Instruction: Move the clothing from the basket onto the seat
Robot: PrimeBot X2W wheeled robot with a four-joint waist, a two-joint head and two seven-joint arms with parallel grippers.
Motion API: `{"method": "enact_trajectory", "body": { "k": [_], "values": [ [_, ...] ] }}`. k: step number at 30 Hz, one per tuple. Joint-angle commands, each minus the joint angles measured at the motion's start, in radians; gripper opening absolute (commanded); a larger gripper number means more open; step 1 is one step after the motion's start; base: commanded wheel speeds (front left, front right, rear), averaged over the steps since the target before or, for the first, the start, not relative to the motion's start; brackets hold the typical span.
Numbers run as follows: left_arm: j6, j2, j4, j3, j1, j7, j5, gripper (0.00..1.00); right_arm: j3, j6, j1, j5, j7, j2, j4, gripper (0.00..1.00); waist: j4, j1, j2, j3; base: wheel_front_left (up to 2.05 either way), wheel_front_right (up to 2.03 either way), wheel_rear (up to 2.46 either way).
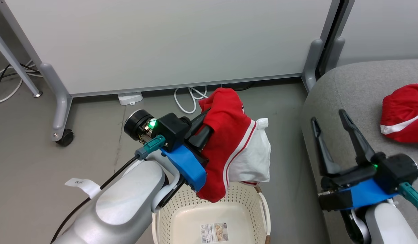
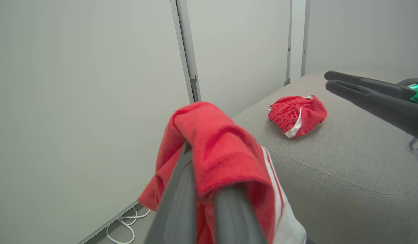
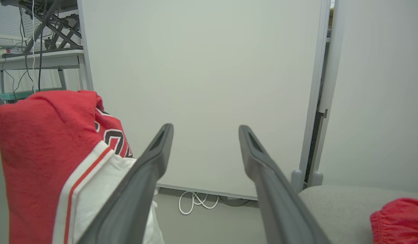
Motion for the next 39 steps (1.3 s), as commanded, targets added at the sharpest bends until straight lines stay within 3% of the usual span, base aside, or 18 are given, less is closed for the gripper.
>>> {"method": "enact_trajectory", "body": {
  "k": [1,4,13,19,24,31,39],
  "values": [
    [0.007,0.004,-0.005,0.001,0.005,-0.004,-0.004,0.0,0.034,0.001,-0.031,0.009,-0.001,-0.023,0.001,1.0,0.002,0.0,-0.0001,0.001,0.0,0.0,0.0],
    [0.008,0.003,-0.007,-0.001,0.004,-0.006,-0.003,0.0,0.083,0.0,-0.064,0.018,-0.001,-0.055,0.012,1.0,0.005,0.0,-0.0001,0.003,0.0,0.0,0.0],
    [0.005,-0.013,-0.007,-0.01,-0.021,-0.014,0.006,0.0,0.412,0.0,-0.252,0.106,-0.001,-0.23,0.102,1.0,0.028,0.0,-0.0001,0.02,0.0,0.0,0.0],
    [0.003,-0.032,-0.002,-0.021,-0.033,-0.022,0.012,0.0,0.592,0.0,-0.363,0.19,0.0,-0.295,0.17,1.0,0.045,0.0,-0.0001,0.032,0.0,0.0,0.0],
    [0.0,-0.046,0.0,-0.036,-0.039,-0.028,0.02,0.0,0.743,0.0,-0.443,0.272,0.0,-0.326,0.219,1.0,0.055,0.0,-0.0001,0.037,0.0,0.0,0.0],
    [-0.006,-0.061,-0.004,-0.055,-0.051,-0.033,0.024,0.0,0.874,0.0,-0.53,0.375,0.0,-0.337,0.271,1.0,0.061,0.0,-0.0001,0.042,0.0,0.0,0.0],
    [-0.009,-0.066,-0.006,-0.066,-0.061,-0.038,0.023,0.0,0.914,0.0,-0.577,0.449,0.0,-0.308,0.306,1.0,0.064,0.0,-0.0001,0.048,0.0,0.0,0.0]
  ]
}}
